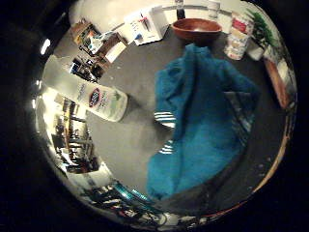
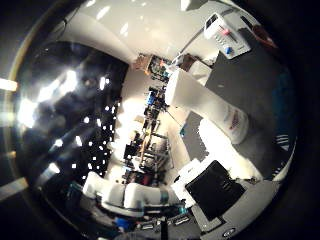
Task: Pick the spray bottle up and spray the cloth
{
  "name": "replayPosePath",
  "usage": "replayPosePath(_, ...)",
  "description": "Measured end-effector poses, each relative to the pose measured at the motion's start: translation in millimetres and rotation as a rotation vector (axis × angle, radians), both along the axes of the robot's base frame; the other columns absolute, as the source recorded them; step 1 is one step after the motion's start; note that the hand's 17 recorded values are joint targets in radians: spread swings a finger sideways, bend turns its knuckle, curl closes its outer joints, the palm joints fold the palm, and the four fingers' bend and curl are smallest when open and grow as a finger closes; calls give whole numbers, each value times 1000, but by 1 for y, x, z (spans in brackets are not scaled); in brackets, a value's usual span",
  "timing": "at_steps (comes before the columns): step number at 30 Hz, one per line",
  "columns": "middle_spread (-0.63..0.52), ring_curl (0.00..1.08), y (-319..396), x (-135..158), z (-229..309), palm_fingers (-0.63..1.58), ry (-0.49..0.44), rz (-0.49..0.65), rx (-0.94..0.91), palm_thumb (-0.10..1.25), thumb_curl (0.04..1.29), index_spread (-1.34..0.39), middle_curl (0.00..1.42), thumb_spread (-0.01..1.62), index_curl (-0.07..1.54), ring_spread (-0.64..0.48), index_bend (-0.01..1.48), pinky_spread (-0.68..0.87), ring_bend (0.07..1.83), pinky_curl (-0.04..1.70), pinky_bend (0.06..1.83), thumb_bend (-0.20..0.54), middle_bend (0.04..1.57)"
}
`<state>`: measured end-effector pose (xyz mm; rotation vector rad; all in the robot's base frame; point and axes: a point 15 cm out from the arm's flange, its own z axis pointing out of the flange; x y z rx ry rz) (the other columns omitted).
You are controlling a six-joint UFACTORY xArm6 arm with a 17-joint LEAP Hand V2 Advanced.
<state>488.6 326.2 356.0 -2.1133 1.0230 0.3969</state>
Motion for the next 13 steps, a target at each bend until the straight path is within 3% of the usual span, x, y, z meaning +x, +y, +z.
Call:
replayPosePath(7, -1, 258, -81, -31, 5, 317, -49, -72, -146, 795, 496, -435, 246, 992, 386, 57, 298, 414, 234, 316, 302, -25, 163)
replayPosePath(13, -23, 240, -164, -44, -4, 401, -74, -165, -260, 773, 478, -416, 250, 988, 427, 54, 409, 430, 197, 291, 260, -25, 170)
